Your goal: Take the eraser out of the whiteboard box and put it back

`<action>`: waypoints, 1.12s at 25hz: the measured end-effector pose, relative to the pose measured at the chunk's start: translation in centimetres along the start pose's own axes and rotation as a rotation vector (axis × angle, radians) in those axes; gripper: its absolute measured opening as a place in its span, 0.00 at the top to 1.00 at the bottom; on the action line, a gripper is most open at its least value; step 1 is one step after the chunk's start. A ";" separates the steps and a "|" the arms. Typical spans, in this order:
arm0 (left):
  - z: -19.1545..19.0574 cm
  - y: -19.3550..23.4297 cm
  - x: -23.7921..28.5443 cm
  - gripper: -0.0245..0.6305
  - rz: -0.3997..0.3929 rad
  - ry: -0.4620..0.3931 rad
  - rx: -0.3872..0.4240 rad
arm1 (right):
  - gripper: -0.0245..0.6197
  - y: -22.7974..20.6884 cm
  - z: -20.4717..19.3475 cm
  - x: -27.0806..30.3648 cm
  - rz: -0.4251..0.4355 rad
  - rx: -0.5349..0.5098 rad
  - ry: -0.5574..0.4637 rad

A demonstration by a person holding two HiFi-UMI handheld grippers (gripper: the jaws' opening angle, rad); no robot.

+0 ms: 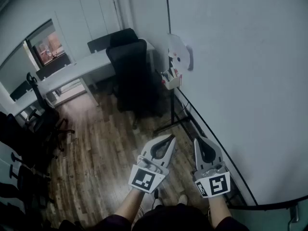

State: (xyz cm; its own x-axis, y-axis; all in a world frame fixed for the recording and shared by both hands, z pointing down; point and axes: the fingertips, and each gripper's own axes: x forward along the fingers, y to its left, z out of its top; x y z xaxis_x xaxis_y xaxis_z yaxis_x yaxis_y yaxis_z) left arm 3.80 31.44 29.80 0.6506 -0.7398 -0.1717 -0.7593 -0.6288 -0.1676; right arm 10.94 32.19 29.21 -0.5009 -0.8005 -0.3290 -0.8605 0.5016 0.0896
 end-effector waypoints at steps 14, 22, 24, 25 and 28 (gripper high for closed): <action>-0.6 0.4 -0.4 0.96 -0.010 0.019 -0.009 | 0.96 1.2 -0.2 0.1 0.040 0.024 -0.001; -1.3 1.4 -1.3 0.96 -0.011 0.034 -0.029 | 0.96 2.3 -1.2 1.0 0.036 0.028 0.026; -1.7 2.0 -1.8 0.96 -0.009 0.038 -0.026 | 0.96 2.8 -1.6 1.5 0.038 0.034 0.031; -1.8 2.4 -2.1 0.96 -0.007 0.041 -0.025 | 0.96 3.2 -1.8 1.6 0.038 0.037 0.034; -2.2 3.8 -3.0 0.96 0.005 0.048 -0.041 | 0.96 4.3 -2.2 2.5 0.038 0.043 0.039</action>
State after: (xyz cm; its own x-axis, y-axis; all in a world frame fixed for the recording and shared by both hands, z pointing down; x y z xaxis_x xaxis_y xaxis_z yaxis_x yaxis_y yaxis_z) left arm -1.13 30.75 31.87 0.6462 -0.7529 -0.1250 -0.7630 -0.6338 -0.1272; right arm 5.82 31.60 30.89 -0.5373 -0.7924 -0.2889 -0.8363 0.5450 0.0607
